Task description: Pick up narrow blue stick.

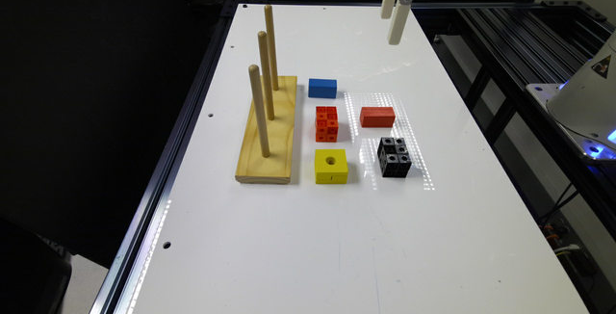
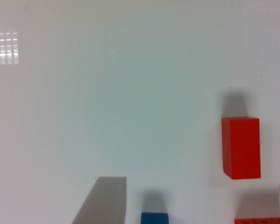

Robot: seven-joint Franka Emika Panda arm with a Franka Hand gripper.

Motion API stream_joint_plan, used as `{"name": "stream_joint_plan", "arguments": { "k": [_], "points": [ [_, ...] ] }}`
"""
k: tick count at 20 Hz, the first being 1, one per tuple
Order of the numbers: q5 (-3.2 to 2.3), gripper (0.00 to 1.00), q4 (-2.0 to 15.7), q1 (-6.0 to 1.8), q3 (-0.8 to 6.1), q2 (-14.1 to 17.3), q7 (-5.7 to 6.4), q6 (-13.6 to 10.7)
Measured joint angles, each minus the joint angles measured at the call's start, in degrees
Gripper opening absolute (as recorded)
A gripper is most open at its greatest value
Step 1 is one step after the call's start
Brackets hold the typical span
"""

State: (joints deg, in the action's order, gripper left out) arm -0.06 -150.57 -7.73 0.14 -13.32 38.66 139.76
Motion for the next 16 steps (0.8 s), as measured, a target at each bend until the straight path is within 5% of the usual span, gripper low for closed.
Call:
{"name": "stream_joint_plan", "arguments": {
  "k": [16],
  "points": [
    [-0.05, 1.00, 10.37, -2.38, -0.04, 10.49, -2.49, 0.00]
  ]
}}
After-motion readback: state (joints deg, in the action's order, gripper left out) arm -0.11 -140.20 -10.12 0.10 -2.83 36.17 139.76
